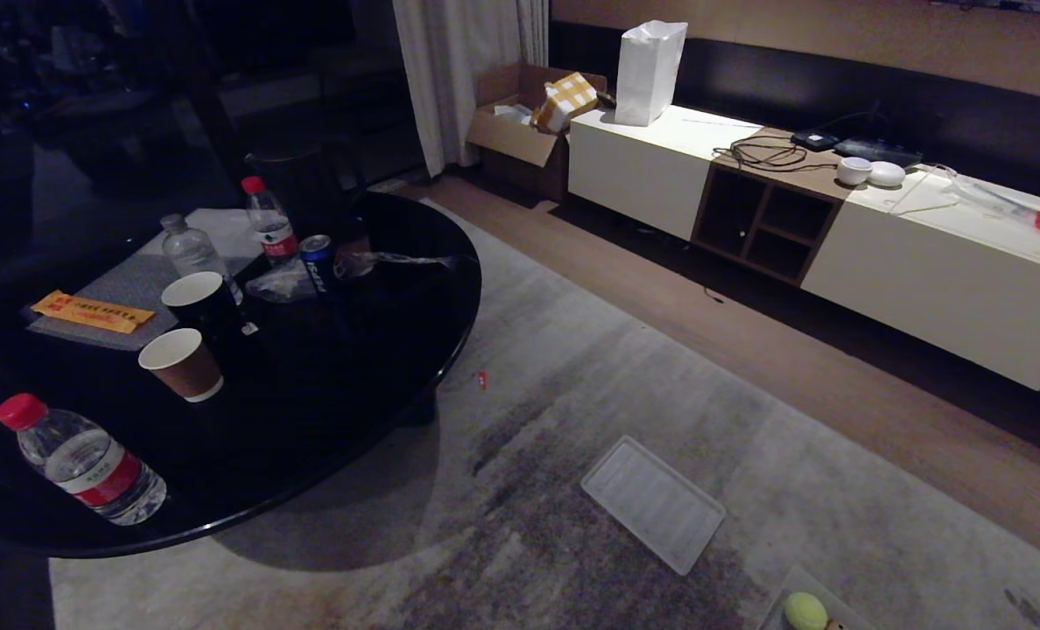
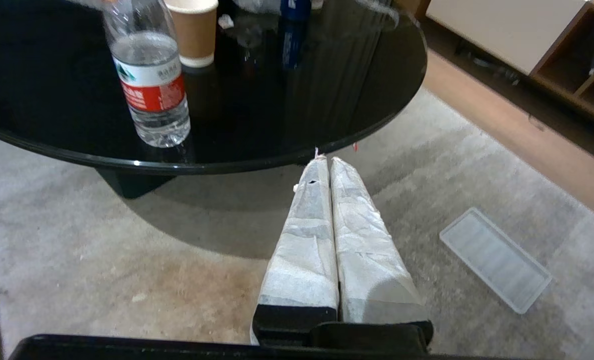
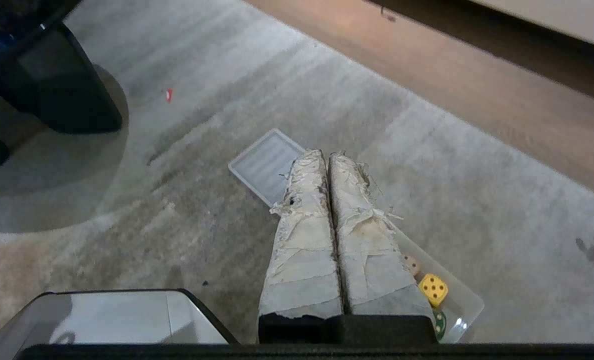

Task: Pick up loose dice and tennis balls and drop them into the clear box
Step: Close the lid

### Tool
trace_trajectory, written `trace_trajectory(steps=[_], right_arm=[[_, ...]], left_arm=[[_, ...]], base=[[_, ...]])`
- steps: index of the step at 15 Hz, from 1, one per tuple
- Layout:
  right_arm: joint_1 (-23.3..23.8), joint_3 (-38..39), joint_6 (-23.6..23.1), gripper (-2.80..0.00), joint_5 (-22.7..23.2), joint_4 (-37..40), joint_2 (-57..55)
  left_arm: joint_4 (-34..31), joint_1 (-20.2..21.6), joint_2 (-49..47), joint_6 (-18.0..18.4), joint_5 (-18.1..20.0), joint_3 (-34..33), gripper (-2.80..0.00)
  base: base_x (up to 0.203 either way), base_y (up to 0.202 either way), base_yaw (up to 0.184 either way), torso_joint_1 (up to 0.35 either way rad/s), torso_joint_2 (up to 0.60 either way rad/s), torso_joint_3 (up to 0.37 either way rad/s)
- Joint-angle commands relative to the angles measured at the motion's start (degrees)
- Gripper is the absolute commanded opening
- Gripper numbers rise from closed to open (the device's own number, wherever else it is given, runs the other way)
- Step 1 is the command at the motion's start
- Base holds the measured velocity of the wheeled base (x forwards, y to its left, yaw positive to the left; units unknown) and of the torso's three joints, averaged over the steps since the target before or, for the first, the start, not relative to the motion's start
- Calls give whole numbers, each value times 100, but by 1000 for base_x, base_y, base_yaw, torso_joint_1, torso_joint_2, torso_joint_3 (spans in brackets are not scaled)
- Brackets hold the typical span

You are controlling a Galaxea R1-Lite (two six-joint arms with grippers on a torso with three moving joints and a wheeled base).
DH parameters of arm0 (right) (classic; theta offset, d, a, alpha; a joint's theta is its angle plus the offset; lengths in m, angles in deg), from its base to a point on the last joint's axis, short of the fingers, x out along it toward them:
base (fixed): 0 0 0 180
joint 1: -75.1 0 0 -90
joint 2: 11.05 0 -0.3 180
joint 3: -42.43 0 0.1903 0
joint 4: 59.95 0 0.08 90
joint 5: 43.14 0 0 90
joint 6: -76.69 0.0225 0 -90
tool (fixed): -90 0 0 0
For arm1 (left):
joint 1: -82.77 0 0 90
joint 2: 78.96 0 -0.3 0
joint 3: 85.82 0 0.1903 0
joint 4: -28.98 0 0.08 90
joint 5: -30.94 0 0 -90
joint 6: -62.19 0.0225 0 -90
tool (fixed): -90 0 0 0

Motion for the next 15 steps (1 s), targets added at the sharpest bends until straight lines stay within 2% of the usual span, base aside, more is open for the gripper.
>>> trace_trajectory(steps=[1,15], right_arm=[[-4,0,1,-280,2,6,-7],[-4,0,1,-280,-1,6,-7]], left_arm=[[4,0,-9,-8,-4,-9,-280],[3,0,-8,-8,-4,-9,-280]], base=[[0,0,0,0,4,-199],[0,0,0,1,1,-199]])
